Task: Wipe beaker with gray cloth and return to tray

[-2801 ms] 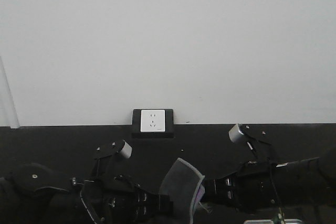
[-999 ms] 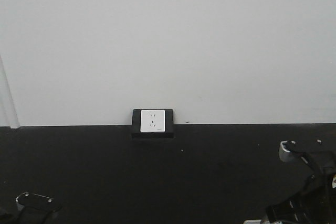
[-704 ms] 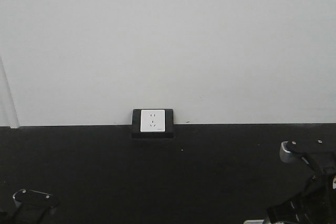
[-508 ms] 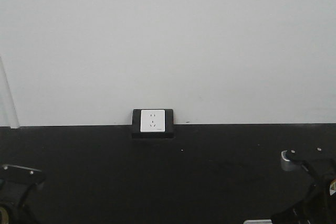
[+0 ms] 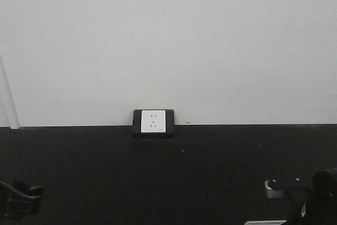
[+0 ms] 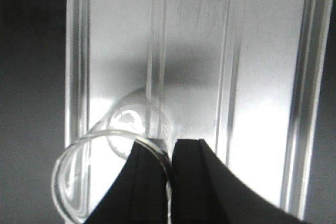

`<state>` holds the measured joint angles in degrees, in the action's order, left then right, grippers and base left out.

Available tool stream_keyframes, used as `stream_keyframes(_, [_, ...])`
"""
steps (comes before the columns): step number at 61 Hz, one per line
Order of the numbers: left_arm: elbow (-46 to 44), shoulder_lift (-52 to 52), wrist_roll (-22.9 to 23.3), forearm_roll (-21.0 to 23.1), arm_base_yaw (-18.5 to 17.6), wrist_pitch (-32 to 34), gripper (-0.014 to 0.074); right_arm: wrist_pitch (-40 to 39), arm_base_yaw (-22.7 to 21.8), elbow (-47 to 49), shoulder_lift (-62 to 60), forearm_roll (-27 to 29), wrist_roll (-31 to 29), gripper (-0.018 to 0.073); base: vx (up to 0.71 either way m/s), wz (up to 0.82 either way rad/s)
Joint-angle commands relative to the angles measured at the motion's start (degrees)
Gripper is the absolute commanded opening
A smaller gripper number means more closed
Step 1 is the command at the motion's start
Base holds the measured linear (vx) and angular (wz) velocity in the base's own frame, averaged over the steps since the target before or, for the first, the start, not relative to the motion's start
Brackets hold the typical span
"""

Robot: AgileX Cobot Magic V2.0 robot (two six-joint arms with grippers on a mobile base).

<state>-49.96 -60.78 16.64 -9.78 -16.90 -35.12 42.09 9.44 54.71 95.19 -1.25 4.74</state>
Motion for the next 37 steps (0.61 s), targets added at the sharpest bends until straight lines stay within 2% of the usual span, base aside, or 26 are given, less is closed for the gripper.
stream_keyframes(1, [-1.8,1.2,0.4,-0.1,0.1,3.4,0.0555,-2.6,-0.3,1.3,-1.1,-0.4,0.4,-0.0011,0.0,0.0])
stream_keyframes(9, [-1.7,1.2,0.5,-0.1,0.1,3.4,0.0555,-2.8,-0.3,1.3,-0.8,-0.3,1.0,0.0008,0.0,0.0])
stream_keyframes(16, [-1.7,1.2,0.5,-0.1,0.1,3.4,0.0555,-2.9,-0.3,1.3,-0.8,-0.2,1.4,0.0073,0.0,0.0])
stream_keyframes(37, [-1.7,1.2,0.4,-0.1,0.1,4.2,0.0524,-1.0,-0.3,1.5,-1.4,0.3,1.9,0.0459,0.0,0.0])
